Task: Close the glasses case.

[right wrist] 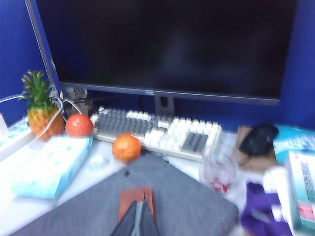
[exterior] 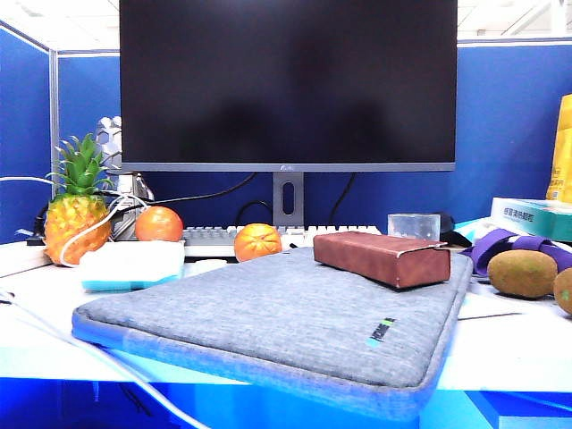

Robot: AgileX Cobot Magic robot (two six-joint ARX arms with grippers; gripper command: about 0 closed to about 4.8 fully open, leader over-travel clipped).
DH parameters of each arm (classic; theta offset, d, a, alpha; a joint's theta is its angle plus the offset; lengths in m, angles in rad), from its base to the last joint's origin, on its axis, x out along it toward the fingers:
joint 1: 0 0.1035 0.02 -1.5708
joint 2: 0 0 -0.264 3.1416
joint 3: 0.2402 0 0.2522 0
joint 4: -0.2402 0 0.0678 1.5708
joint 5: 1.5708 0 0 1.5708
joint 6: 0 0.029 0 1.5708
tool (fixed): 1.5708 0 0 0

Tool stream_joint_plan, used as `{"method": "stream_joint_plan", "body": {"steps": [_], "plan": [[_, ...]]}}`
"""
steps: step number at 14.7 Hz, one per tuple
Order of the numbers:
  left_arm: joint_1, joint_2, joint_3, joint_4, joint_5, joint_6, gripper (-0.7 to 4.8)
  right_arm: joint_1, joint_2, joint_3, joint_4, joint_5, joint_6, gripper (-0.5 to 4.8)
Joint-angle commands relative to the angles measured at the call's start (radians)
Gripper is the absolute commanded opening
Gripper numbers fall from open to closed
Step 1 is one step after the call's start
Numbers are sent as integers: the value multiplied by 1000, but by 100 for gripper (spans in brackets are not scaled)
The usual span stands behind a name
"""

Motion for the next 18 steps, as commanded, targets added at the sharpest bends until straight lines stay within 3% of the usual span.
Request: {"method": "stream_joint_plan", "body": {"steps": [1,5,7,9,11,13,14,17,18], "plan": [[0,-177,-130,71,41,-27,439,16,-95,-38,-122,-6,-1,-1],[0,-364,-316,98,64,-119,436,19,-286,-274,32,-55,54,-1],[0,-372,-372,98,63,-126,435,18,-360,-414,156,-46,150,-1],[0,-372,-424,101,63,-126,425,18,-386,-513,203,-46,163,-1],[0,-372,-464,102,108,-142,423,18,-386,-546,203,-48,163,-1],[0,-372,-469,150,180,-145,359,17,-386,-546,206,-47,162,-1],[0,-372,-474,177,179,-141,360,17,-386,-546,202,-47,162,-1],[0,-372,-597,338,195,-146,356,17,-386,-546,188,-47,162,-1],[0,-372,-644,401,193,-152,333,17,-386,-546,188,-47,162,-1]]}}
